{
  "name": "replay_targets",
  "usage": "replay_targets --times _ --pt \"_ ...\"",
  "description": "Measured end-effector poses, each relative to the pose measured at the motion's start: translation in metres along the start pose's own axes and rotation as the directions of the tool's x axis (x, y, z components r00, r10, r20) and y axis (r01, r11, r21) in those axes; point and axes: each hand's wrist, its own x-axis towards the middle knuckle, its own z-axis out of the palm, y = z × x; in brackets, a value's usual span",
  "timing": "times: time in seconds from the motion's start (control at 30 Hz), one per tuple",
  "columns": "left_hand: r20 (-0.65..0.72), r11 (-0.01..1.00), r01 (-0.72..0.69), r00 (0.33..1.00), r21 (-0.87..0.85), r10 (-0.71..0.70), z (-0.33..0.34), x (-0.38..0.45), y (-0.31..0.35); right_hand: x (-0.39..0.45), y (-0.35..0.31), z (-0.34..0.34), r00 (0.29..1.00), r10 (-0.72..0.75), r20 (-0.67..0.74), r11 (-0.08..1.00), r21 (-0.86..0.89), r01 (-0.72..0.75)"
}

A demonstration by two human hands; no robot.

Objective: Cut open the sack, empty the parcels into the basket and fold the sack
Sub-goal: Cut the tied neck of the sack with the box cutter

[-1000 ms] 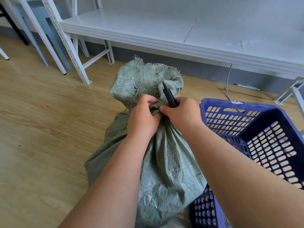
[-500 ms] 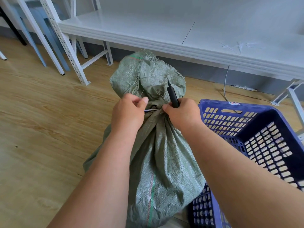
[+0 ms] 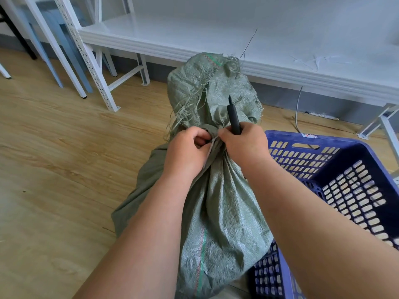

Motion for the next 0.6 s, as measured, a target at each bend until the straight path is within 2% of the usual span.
replay_targets --times 0.2,0.33,0.47,0.6 --pt "0.007 0.988 0.004 1.0 -0.154 -0.003 0.002 0.002 0.0 0.003 -0.004 -0.004 1.0 -0.005 0.012 0.998 0.058 0.004" --pt "-0.098 0.997 -0.031 0.995 -0.072 0.024 0.007 0.003 0.001 0.001 -0.004 0.001 0.999 -0.009 0.047 0.994 0.112 0.004" --pt "-0.16 0.995 -0.044 0.987 -0.087 0.03 0.009 0.003 0.004 0.003 0.0 -0.004 0.998 -0.042 0.036 0.994 0.106 0.038" --pt "-0.184 0.99 -0.122 0.974 0.073 0.133 0.004 0.001 0.011 0.001 -0.003 -0.016 0.988 -0.146 0.046 0.976 0.167 0.137"
